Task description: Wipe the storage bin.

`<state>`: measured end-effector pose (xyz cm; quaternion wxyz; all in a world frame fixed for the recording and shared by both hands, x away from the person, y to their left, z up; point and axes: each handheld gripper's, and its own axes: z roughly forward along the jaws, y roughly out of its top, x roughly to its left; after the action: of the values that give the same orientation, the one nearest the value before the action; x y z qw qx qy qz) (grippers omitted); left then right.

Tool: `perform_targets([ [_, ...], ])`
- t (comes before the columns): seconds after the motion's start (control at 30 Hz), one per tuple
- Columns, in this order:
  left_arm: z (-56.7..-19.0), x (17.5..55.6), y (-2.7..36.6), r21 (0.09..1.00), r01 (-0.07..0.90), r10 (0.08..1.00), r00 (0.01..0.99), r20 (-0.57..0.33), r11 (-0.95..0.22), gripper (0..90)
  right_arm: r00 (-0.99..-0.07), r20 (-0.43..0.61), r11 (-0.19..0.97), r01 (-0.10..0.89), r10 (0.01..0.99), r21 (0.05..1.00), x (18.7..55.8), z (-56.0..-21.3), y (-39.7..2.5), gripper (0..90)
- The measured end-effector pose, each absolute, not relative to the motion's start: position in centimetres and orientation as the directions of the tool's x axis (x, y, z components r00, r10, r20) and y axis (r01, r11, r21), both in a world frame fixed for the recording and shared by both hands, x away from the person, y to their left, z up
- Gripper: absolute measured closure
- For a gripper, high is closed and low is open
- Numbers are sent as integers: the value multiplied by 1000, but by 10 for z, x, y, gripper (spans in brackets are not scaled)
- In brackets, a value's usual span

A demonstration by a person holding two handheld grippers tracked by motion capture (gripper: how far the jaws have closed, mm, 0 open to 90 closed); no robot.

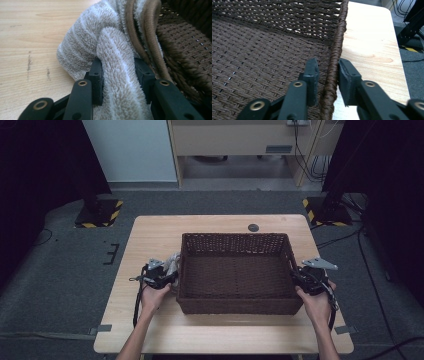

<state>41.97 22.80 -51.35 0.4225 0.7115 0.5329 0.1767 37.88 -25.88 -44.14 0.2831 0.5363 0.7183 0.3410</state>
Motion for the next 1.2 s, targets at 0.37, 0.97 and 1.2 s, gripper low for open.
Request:
perform_targets([
  [0.37, -444, 383, 258, 891, 450, 873, 411, -264, 58, 641, -321, -30, 199, 509, 947, 837, 374, -431, -264, 512],
  [0.97, -466, 376, 239, 867, 498, 871, 420, -254, 13, 639, -288, -76, 231, 558, 955, 797, 371, -438, -255, 711],
  [1.2, -491, 379, 233, 815, 574, 892, 406, -197, -82, 638, -295, -81, 239, 551, 952, 799, 371, -439, -254, 685],
])
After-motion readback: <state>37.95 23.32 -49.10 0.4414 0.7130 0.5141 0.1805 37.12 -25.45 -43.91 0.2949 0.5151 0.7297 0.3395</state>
